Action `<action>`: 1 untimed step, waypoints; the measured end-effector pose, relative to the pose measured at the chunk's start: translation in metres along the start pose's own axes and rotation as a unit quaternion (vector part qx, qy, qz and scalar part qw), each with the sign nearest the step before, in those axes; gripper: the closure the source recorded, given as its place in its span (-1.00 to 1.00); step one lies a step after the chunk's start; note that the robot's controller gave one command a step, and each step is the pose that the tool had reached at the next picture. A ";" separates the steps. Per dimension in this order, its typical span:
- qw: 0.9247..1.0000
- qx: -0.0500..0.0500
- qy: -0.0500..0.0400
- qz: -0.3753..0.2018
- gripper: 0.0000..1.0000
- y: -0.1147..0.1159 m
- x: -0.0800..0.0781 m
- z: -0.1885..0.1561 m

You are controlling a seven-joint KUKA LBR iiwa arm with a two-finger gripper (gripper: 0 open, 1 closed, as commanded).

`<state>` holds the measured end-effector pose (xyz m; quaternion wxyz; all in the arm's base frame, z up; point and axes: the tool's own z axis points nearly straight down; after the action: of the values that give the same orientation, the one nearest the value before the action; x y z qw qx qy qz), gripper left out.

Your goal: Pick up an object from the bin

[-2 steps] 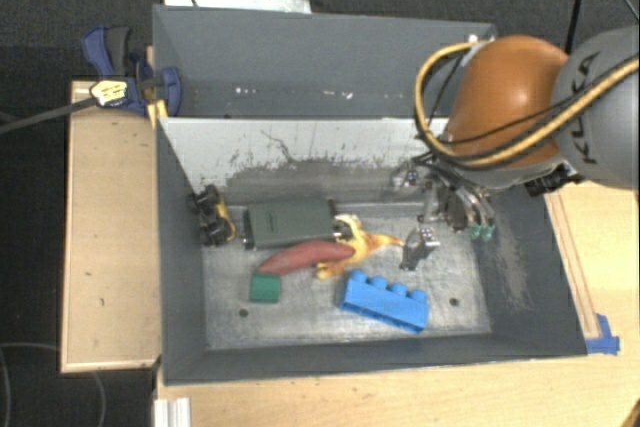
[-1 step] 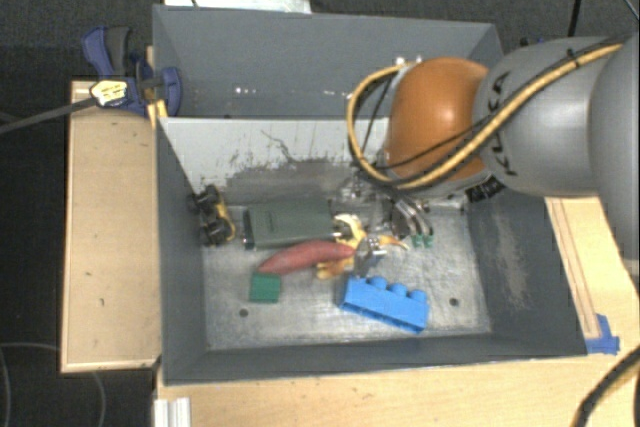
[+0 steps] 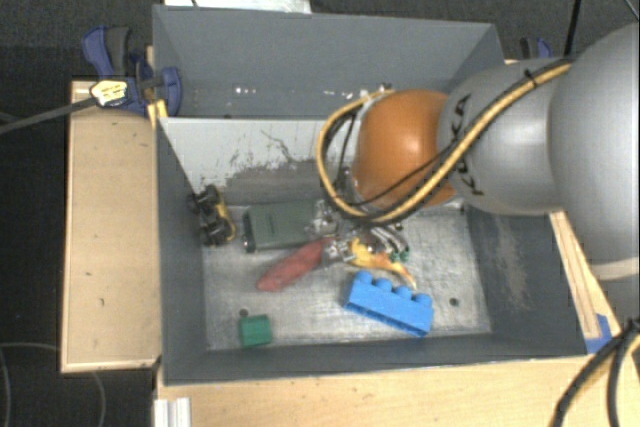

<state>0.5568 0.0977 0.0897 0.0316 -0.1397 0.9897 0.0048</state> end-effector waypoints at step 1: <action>1.000 0.000 0.000 0.000 1.00 0.000 0.000 0.000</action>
Offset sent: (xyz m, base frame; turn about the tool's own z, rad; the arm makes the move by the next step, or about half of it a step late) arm -0.0058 0.0179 0.1075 0.0164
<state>0.5568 0.0976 0.0897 0.0316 -0.1394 0.9897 0.0048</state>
